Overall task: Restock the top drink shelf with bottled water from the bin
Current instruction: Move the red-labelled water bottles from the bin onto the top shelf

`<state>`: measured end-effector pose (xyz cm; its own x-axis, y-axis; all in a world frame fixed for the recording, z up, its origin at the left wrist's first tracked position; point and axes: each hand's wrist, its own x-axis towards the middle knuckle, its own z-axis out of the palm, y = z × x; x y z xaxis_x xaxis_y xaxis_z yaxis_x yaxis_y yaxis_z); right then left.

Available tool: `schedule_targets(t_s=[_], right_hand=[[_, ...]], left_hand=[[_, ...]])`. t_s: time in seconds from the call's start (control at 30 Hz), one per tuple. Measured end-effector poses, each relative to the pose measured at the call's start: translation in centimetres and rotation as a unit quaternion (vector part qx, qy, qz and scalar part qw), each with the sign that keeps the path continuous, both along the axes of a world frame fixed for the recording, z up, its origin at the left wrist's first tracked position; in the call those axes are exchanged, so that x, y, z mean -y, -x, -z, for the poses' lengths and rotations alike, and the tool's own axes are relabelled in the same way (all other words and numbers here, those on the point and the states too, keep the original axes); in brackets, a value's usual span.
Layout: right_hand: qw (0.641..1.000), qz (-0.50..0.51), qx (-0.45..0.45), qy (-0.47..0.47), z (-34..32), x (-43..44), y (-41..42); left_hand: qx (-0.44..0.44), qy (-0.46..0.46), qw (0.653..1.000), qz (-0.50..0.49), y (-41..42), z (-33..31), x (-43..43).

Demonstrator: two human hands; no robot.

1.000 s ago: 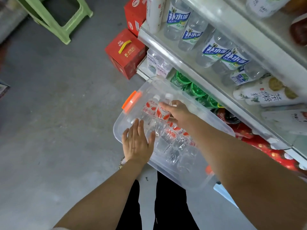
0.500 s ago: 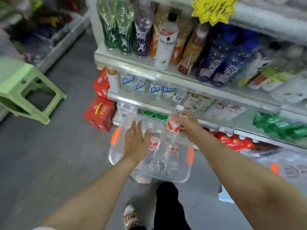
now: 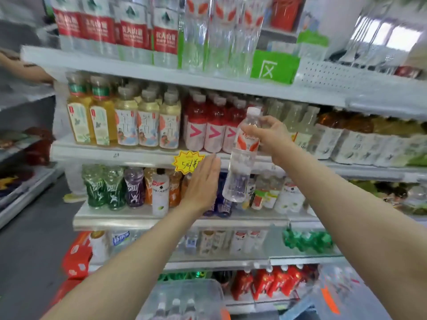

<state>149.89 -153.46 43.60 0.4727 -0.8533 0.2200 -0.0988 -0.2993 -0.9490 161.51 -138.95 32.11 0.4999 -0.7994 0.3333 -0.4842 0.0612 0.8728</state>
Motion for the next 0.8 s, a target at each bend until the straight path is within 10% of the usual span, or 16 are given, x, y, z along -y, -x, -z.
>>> schedule_targets(t_s=[0.43, 0.8], right_hand=[[0.976, -0.032, 0.141, 0.162, -23.5, 9.7, 0.3], [0.969, -0.081, 0.100, 0.211, -27.6, 22.6, -4.3]], left_hand=[[-0.030, 0.170, 0.975, 0.142, 2.6, -19.4, 11.9], [0.091, 0.076, 0.992, 0.037, 1.2, -23.6, 24.8]])
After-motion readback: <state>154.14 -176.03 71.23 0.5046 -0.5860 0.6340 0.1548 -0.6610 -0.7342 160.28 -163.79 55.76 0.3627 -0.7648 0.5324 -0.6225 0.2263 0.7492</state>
